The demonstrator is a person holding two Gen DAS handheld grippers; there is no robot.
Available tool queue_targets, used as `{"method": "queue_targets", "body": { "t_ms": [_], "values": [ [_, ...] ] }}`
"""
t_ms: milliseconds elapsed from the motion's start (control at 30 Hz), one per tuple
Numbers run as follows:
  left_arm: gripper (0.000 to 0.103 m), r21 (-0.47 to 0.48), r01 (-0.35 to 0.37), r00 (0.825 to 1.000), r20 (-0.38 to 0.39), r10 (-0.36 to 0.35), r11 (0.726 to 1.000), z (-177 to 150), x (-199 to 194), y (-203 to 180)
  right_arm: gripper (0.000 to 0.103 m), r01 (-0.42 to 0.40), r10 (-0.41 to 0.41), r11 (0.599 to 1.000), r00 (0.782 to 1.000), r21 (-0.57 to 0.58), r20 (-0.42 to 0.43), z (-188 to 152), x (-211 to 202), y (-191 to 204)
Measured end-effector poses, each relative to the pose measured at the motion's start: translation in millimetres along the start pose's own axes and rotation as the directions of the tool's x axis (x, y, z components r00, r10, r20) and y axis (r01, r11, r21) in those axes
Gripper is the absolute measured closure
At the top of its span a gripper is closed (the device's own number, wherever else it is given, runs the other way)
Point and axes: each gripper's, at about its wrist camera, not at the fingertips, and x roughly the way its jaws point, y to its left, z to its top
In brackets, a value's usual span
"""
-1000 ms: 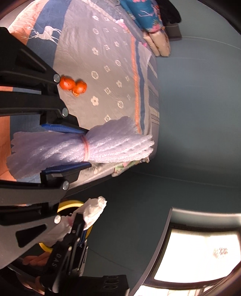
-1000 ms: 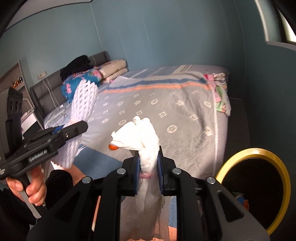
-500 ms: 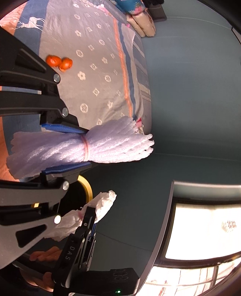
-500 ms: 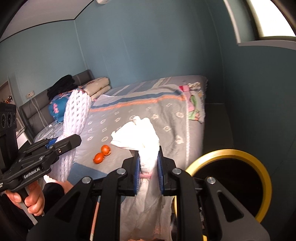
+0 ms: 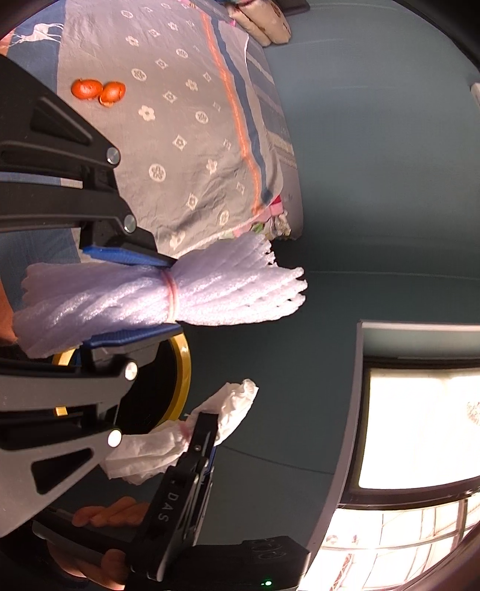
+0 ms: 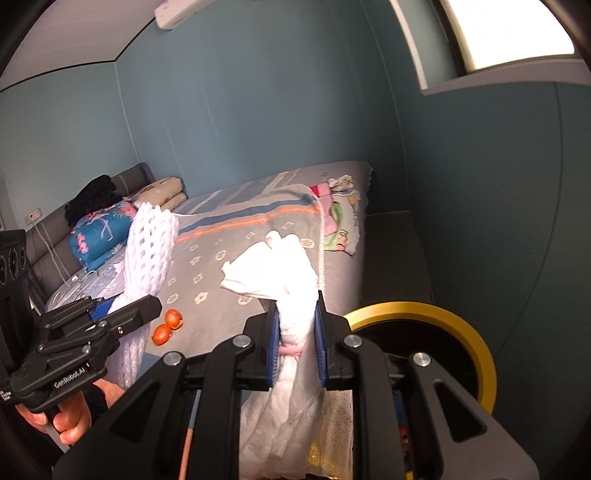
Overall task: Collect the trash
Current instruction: 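Lift and carry the foam net and tissue with both tools over the bin, then open both tools to drop the foam net and tissue into the bin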
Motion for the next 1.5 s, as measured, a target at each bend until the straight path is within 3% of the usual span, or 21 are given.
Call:
{"method": "queue_targets", "body": {
  "t_ms": [367,700,1267,1433,1500],
  "values": [
    [0.075,0.007,0.043,0.997,-0.066,-0.043,0.999,-3.7,47.0,-19.0,0.087,0.072,-0.070,0.996,0.997,0.061,-0.027,-4.3,18.0,-39.5],
    [0.074,-0.021,0.079,0.987,-0.141,-0.081,0.997,-9.0,91.9,-30.3,0.087,0.112,-0.095,0.981,0.989,0.155,-0.111,-16.2,42.8,-79.6],
    [0.074,-0.081,0.109,0.963,-0.237,-0.125,0.991,-23.2,144.8,-34.3,0.085,0.153,-0.113,0.963,0.976,0.220,-0.185,-24.1,88.3,-104.2],
    [0.065,-0.088,0.112,0.960,-0.247,-0.131,0.990,-24.1,148.6,-30.4,0.074,0.167,-0.124,0.956,0.975,0.241,-0.184,-26.3,91.4,-106.3],
    [0.053,-0.103,0.115,0.959,-0.246,-0.138,0.988,-24.6,148.3,-27.4,0.068,0.180,-0.136,0.951,0.974,0.250,-0.182,-26.7,91.8,-106.9]
  ]
}}
